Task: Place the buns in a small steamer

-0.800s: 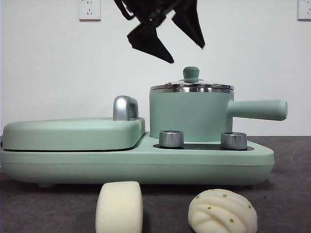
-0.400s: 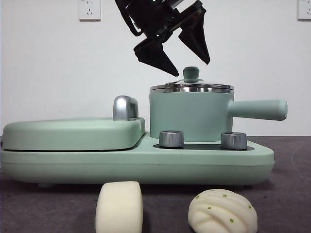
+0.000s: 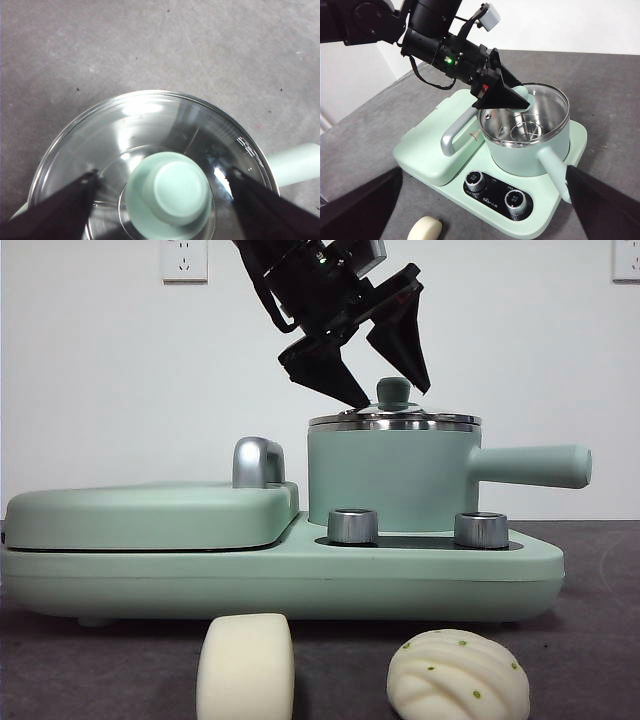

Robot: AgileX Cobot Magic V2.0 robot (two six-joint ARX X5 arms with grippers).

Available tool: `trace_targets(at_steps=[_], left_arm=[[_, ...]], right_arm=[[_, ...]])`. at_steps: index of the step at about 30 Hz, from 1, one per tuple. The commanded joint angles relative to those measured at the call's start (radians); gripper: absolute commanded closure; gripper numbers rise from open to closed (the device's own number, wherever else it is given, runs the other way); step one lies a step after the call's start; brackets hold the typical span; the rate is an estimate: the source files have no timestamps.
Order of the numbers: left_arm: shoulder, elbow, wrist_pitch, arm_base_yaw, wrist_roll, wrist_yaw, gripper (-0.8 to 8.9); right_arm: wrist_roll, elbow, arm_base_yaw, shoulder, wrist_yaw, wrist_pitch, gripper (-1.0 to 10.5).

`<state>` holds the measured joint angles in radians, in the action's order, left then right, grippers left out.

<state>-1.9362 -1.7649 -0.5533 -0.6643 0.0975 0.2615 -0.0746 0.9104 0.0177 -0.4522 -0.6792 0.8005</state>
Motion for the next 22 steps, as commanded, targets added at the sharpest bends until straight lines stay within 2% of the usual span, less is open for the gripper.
trace_targets(at_steps=[1,7,12,16,22], left_arm=[[-0.021,-0.029,0.003,-0.011,0.015,-0.001,4.8],[-0.024,-0.029,0.004,-0.011,0.034,-0.001,5.66],[-0.034,-0.029,-0.002,-0.011,0.034,-0.001,5.77],[-0.034,-0.029,0.0,-0.013,0.034,-0.001,6.97],[-0.034,-0.03,-0.001,-0.014,0.033,-0.001,7.36]], right_arm=[[0.004,0.015,0.0,-0.003,-0.002,-0.006,4.3],[0.004,0.015,0.0,-0.003,-0.002,-0.006,4.3],[0.004,0.015,0.0,-0.003,-0.002,-0.006,4.3],[0.003,0.015,0.0,-0.003,-0.002,-0.006,4.3],[0.003,0.015,0.0,-0.003,-0.002,-0.006,4.3]])
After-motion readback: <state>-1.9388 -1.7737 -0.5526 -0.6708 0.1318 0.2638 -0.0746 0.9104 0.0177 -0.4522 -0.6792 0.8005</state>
